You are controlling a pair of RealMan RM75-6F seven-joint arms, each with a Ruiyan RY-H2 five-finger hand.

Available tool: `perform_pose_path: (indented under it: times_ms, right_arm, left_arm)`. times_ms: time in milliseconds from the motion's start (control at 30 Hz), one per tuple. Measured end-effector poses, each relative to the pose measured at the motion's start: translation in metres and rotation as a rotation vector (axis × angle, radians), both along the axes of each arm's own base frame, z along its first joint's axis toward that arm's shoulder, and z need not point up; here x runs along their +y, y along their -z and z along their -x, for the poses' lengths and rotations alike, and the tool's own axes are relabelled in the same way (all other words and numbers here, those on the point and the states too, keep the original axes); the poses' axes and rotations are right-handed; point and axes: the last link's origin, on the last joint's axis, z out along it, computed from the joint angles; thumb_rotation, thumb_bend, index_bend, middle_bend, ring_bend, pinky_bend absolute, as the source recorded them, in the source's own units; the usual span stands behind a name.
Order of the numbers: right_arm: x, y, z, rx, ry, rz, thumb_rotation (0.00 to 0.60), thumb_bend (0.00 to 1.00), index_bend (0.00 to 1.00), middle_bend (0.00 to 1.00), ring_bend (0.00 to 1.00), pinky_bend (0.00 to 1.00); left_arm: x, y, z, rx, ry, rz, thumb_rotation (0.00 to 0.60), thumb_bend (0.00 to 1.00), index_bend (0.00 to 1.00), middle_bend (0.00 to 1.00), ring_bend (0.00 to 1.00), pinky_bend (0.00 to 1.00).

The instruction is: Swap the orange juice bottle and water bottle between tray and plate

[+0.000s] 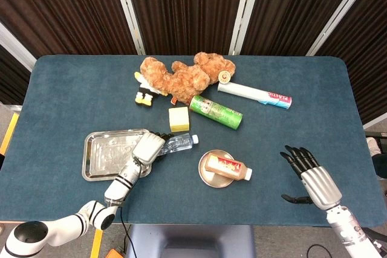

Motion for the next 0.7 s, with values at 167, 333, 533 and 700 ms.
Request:
perform_pose_path:
  times_ms: [167,333,533,700]
  right_arm:
    - [0.001,0.0,-0.001,0.0,-0.004,-0.001,0.6,0.14,0.0,0.01,0.0,0.0]
    - [0.002,0.003,-0.001,0.005,-0.006,-0.01,0.6,0.14,0.0,0.01,0.0,0.0]
    - [0.004,0.006,-0.002,0.008,-0.008,-0.016,0.6,0.15,0.0,0.01,0.0,0.0]
    - [0.006,0.009,-0.004,0.011,-0.014,-0.021,0.6,0.14,0.0,0.01,0.0,0.0]
  left_arm:
    - [-0.001,-0.022,0.008,-0.039,0.014,-0.029,0.6,0.56,0.7,0.81,0.64,0.62]
    - [-0.005,-0.053,0.032,-0.046,0.014,-0.058,0.6,0.56,0.7,0.81,0.64,0.62]
    - [-0.018,-0.082,0.067,-0.05,-0.021,-0.072,0.6,0.56,0.7,0.81,0.64,0.62]
    - [-0.027,-0.087,0.088,-0.072,-0.059,-0.041,0.6,0.54,0.69,0.78,0.62,0.6]
